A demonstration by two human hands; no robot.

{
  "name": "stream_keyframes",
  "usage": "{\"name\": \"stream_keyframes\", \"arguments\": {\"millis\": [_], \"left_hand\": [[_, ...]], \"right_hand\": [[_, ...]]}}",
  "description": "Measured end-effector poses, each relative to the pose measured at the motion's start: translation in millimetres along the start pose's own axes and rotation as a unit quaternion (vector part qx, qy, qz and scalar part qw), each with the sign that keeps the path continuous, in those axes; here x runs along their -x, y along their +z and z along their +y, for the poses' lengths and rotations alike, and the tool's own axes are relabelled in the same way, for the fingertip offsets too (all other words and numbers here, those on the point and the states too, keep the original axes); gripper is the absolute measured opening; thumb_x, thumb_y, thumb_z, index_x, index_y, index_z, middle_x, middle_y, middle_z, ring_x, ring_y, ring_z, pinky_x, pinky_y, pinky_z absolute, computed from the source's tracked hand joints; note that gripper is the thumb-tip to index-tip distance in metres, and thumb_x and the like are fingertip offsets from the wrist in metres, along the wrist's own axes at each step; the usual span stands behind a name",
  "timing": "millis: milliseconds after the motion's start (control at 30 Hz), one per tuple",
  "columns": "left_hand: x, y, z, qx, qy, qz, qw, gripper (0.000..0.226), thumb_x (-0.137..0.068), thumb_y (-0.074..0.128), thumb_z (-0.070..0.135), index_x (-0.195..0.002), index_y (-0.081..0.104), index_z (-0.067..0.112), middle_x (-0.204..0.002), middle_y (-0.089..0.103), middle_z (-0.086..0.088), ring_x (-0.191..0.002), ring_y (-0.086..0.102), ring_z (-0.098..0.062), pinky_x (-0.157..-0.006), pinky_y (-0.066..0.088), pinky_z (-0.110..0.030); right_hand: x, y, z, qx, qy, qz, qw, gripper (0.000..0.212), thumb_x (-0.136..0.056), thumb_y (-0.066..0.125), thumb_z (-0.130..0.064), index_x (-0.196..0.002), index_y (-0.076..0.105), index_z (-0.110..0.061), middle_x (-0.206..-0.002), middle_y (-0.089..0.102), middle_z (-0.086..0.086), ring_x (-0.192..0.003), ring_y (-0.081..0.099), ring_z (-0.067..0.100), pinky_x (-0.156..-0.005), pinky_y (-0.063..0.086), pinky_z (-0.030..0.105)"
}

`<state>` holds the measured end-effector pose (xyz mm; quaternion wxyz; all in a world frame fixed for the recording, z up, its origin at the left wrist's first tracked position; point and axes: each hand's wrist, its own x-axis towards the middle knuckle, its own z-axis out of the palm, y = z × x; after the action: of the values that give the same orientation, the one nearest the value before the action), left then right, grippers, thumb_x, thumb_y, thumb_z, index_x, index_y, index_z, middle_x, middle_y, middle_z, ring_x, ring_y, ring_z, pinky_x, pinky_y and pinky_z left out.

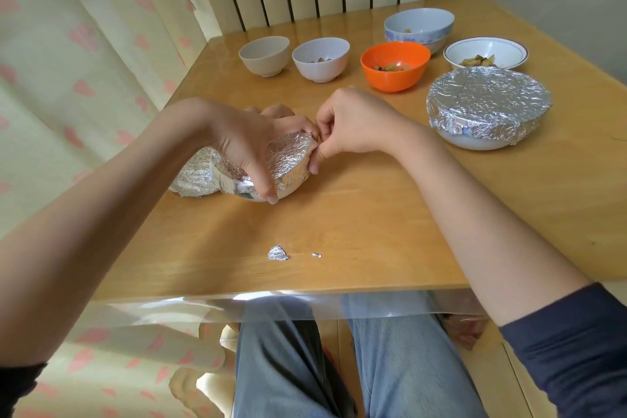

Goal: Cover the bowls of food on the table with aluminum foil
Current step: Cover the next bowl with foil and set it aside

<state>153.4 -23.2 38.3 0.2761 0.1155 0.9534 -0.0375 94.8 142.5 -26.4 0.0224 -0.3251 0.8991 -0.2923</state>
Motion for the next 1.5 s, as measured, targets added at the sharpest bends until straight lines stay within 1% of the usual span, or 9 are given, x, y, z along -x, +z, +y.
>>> {"name": "stream_keyframes", "arguments": {"millis": [167, 300, 367, 500, 767, 900, 1233, 1367, 1500], "left_hand": [[-1, -1, -1, -0.009, 0.000, -0.006, 1.000, 0.104, -0.058, 0.089, 0.041, -0.131, 0.017, 0.062, -0.138, 0.015, 0.021, -0.121, 0.022, -0.014, -0.107, 0.032, -0.046], [-1, -1, -3, -0.008, 0.005, -0.007, 1.000, 0.103, -0.059, 0.089, 0.040, -0.130, 0.018, 0.062, -0.137, 0.016, 0.020, -0.126, 0.023, -0.017, -0.106, 0.033, -0.045], [-1, -1, -3, -0.007, 0.010, -0.009, 1.000, 0.101, -0.059, 0.089, 0.040, -0.129, 0.020, 0.063, -0.137, 0.016, 0.020, -0.127, 0.024, -0.018, -0.105, 0.033, -0.044], [-1, 0, -2, 0.003, 0.014, -0.006, 1.000, 0.093, -0.057, 0.090, 0.040, -0.114, 0.022, 0.069, -0.134, 0.018, 0.020, -0.126, 0.026, -0.019, -0.106, 0.034, -0.046], [0, 0, -1, 0.021, 0.022, -0.012, 0.999, 0.087, -0.055, 0.088, 0.040, -0.112, 0.030, 0.070, -0.130, 0.019, 0.022, -0.123, 0.024, -0.017, -0.104, 0.034, -0.047], [-1, -1, -2, 0.015, 0.024, -0.016, 0.999, 0.090, -0.057, 0.090, 0.040, -0.114, 0.028, 0.070, -0.133, 0.018, 0.023, -0.124, 0.024, -0.017, -0.105, 0.034, -0.048], [-4, 1, -8, 0.010, 0.034, -0.015, 0.999, 0.097, -0.054, 0.091, 0.044, -0.119, 0.025, 0.071, -0.135, 0.016, 0.024, -0.129, 0.020, -0.017, -0.106, 0.034, -0.049], [-5, -1, -14, 0.007, 0.045, -0.030, 0.998, 0.102, -0.037, 0.080, 0.062, -0.115, 0.017, 0.079, -0.136, 0.015, 0.029, -0.134, 0.020, -0.020, -0.110, 0.031, -0.050], [-7, -1, -21, -0.002, 0.056, -0.040, 0.998, 0.109, -0.034, 0.077, 0.069, -0.112, 0.002, 0.086, -0.141, 0.010, 0.032, -0.139, 0.018, -0.019, -0.114, 0.028, -0.050]], "right_hand": [[14, 9, 13, -0.098, -0.014, -0.025, 0.995, 0.038, -0.053, 0.088, -0.044, -0.066, 0.063, -0.019, -0.056, 0.057, -0.010, -0.048, 0.044, 0.000, -0.055, 0.039, 0.024], [19, 10, 18, -0.149, -0.027, 0.030, 0.988, 0.030, -0.061, 0.087, -0.039, -0.071, 0.064, -0.021, -0.059, 0.058, -0.008, -0.048, 0.044, 0.000, -0.054, 0.039, 0.023], [17, 10, 17, -0.148, -0.032, 0.056, 0.987, 0.026, -0.063, 0.086, -0.035, -0.070, 0.065, -0.022, -0.060, 0.058, -0.008, -0.049, 0.044, 0.001, -0.056, 0.040, 0.025], [10, 8, 18, -0.126, -0.044, 0.071, 0.989, 0.023, -0.063, 0.085, -0.028, -0.069, 0.065, -0.019, -0.058, 0.057, -0.008, -0.054, 0.046, 0.003, -0.058, 0.043, 0.029], [-14, -7, 17, -0.044, -0.054, 0.013, 0.997, 0.043, -0.052, 0.085, -0.045, -0.059, 0.057, -0.013, -0.051, 0.050, -0.004, -0.051, 0.040, 0.008, -0.053, 0.034, 0.028], [-21, -10, 16, -0.018, -0.046, -0.002, 0.999, 0.054, -0.041, 0.080, -0.060, -0.059, 0.057, -0.014, -0.051, 0.055, -0.003, -0.050, 0.042, 0.009, -0.052, 0.038, 0.031], [-25, -6, 20, -0.016, -0.035, 0.000, 0.999, 0.060, -0.036, 0.073, -0.069, -0.062, 0.062, -0.016, -0.054, 0.058, -0.005, -0.054, 0.049, 0.009, -0.054, 0.043, 0.033], [-17, -2, 23, -0.064, -0.042, 0.014, 0.997, 0.044, -0.048, 0.082, -0.054, -0.067, 0.067, -0.018, -0.057, 0.060, -0.007, -0.052, 0.049, 0.003, -0.057, 0.046, 0.029], [-16, -1, 23, -0.096, -0.046, 0.013, 0.994, 0.032, -0.054, 0.087, -0.039, -0.072, 0.071, -0.017, -0.061, 0.066, -0.001, -0.052, 0.052, 0.002, -0.057, 0.044, 0.024]]}}
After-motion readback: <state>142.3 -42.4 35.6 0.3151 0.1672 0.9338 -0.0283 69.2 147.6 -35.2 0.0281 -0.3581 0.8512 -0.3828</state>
